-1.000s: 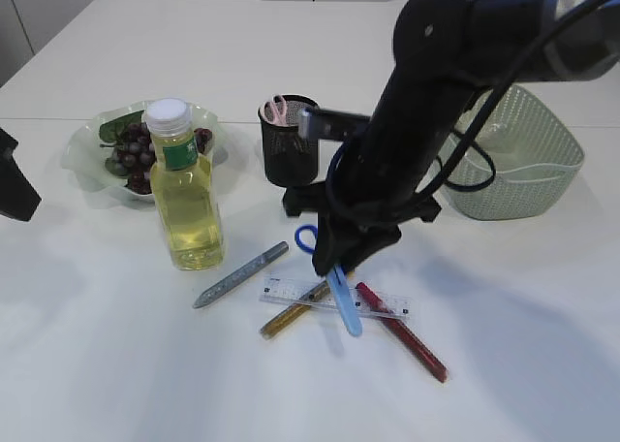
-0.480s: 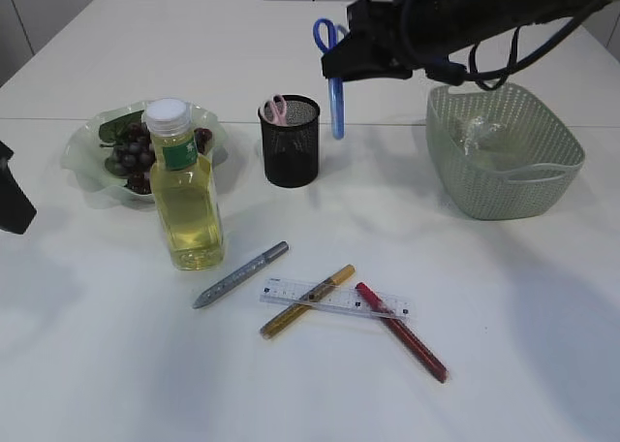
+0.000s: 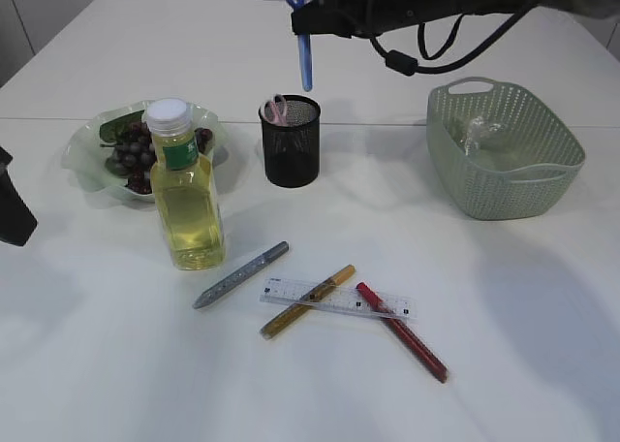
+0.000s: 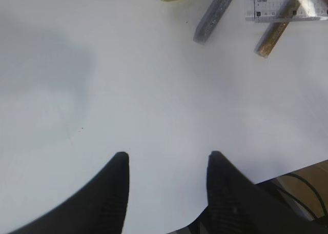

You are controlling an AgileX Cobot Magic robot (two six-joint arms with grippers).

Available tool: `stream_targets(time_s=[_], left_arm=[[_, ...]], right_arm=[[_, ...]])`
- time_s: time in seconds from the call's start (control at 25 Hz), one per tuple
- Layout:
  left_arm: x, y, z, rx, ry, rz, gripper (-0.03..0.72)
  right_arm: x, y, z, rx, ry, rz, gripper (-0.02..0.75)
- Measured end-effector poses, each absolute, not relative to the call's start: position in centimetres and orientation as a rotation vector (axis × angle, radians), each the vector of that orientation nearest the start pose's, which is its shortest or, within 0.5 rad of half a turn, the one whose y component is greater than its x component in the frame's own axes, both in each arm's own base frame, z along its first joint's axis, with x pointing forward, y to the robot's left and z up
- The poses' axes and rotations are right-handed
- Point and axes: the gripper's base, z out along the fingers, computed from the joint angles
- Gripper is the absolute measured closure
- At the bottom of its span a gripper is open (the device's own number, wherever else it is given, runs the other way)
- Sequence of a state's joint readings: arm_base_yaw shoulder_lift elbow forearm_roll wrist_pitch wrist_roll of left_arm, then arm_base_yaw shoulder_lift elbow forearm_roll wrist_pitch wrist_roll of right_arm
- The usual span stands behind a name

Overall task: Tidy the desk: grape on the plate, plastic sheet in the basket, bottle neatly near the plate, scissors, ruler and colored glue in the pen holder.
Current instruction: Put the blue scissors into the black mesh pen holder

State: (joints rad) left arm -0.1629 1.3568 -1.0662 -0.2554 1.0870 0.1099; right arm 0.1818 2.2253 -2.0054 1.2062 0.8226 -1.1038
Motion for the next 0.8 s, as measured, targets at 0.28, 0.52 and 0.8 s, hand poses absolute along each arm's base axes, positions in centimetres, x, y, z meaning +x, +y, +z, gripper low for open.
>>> stream_targets(time_s=[0.28,0.52,0.8], left_arm=[[24.6,-6.1,29.3,0.262,2.839,-0.361,0.326],[24.6,-6.1,29.3,0.263,2.841,-0.361,0.326],[24.6,-6.1,29.3,0.263,2.841,-0.361,0.327]], right_arm=[[52.8,16.0,23.9,-0.724,1.871,0.814,0.538],[53.8,16.4,21.4,-0.793,1.741,0.789,0.538],[54.4,16.6,19.7,-0.753,1.702,0.821,0.538]])
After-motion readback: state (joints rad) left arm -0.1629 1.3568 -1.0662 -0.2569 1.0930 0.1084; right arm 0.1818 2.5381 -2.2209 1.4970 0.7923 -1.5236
